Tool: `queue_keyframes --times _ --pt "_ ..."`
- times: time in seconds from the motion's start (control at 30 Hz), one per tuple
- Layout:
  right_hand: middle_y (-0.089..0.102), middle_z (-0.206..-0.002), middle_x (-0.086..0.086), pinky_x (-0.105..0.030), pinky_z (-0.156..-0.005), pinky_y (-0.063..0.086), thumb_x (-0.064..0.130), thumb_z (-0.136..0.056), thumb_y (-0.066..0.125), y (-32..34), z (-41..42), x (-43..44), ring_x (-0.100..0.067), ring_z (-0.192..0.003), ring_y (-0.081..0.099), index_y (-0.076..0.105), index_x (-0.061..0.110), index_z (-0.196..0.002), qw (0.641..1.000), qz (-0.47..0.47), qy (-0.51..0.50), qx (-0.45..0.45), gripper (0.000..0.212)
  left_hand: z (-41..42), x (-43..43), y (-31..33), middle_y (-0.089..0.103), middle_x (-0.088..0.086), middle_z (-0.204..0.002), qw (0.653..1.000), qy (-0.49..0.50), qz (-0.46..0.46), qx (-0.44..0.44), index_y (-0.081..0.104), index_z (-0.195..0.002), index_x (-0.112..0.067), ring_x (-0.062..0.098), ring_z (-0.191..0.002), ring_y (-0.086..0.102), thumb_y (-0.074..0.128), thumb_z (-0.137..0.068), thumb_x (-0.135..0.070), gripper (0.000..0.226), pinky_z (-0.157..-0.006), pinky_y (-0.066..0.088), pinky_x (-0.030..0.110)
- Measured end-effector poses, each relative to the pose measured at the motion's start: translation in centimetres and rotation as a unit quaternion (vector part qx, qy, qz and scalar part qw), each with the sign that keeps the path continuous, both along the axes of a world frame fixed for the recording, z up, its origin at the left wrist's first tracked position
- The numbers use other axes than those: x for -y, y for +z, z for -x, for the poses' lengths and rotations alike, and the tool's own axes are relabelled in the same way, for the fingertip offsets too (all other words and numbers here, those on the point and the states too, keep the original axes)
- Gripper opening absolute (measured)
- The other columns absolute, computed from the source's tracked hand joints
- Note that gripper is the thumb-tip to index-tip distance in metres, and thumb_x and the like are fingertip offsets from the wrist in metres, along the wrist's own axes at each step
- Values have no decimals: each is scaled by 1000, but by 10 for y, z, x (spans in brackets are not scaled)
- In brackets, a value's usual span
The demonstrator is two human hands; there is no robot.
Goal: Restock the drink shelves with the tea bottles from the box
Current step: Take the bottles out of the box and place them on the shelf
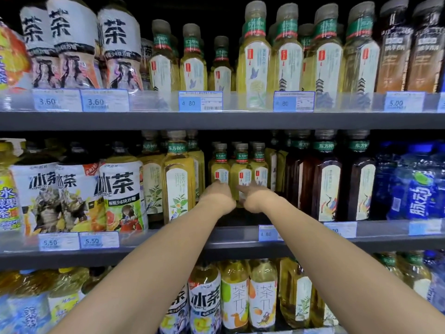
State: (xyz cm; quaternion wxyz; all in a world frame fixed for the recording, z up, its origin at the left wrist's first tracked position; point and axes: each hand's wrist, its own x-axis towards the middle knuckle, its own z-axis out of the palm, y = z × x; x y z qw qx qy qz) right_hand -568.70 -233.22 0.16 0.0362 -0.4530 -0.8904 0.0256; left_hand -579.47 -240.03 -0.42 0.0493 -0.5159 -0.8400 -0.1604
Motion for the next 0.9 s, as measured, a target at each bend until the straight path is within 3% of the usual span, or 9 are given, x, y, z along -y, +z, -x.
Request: queue_keyframes --times 0.1,0.27,0.4,0.63,0.77,0.9 --pt "25 -154 -11 -42 -101 43 27 -98 48 -4 12 -10 -33 -134 39 16 39 -155 1000 -4 -9 -6 66 4 -9 -4 52 6 -99 1000 5 -4 5 56 -122 -10 20 -85 56 59 -90 -23 34 -72 52 32" --pt "38 -143 -11 -43 -88 47 13 -88 53 -8 26 -12 -33 -129 42 21 42 -152 998 -40 -42 8 78 2 -17 -4 52 14 -122 999 -5 21 -32 54 -127 -7 27 -102 59 57 -92 -18 37 -83 56 37" --pt "26 -151 -12 -45 -88 47 8 -86 56 -7 22 -3 -37 -134 35 12 44 -153 998 -30 -53 27 88 2 -11 -3 53 14 -123 999 0 31 -17 49 -133 -3 28 -104 60 56 -92 -12 43 -88 57 38" --pt "1 -164 -2 -55 -109 36 12 -87 54 8 -13 31 -36 -146 19 9 43 -154 998 -24 -59 20 87 -15 34 16 48 16 -133 999 -36 23 -29 46 -139 -1 30 -110 58 55 -93 -18 49 -93 54 40" --pt "25 -158 -9 -50 -104 41 26 -91 48 14 -41 66 -36 -133 41 26 37 -152 996 -79 -46 -22 66 -34 76 21 54 12 -123 996 -64 -26 -61 62 -120 -7 31 -104 58 49 -92 -22 34 -88 54 45" --pt "40 -149 -11 -50 -98 44 30 -94 45 7 -66 110 -36 -126 48 39 29 -145 991 -114 -28 -64 51 -53 122 12 57 8 -118 991 -83 -79 -74 64 -116 -11 29 -103 58 46 -91 -23 32 -86 54 46"
